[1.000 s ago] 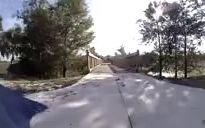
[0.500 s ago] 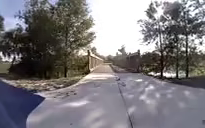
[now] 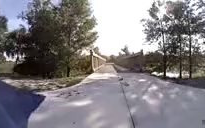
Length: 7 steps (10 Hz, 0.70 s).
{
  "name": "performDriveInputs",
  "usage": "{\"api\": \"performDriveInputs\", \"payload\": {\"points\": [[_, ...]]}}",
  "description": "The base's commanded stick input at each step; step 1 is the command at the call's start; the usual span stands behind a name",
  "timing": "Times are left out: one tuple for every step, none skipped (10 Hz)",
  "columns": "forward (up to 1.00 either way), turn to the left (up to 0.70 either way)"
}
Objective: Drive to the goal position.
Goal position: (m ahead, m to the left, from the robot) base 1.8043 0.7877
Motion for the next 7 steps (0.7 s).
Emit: {"api": "performDriveInputs", "payload": {"points": [[0.0, 0.45], [0.0, 0.45], [0.0, 0.45], [0.0, 0.45], [0.0, 0.25], [0.0, 0.0], [0.0, 0.11]]}}
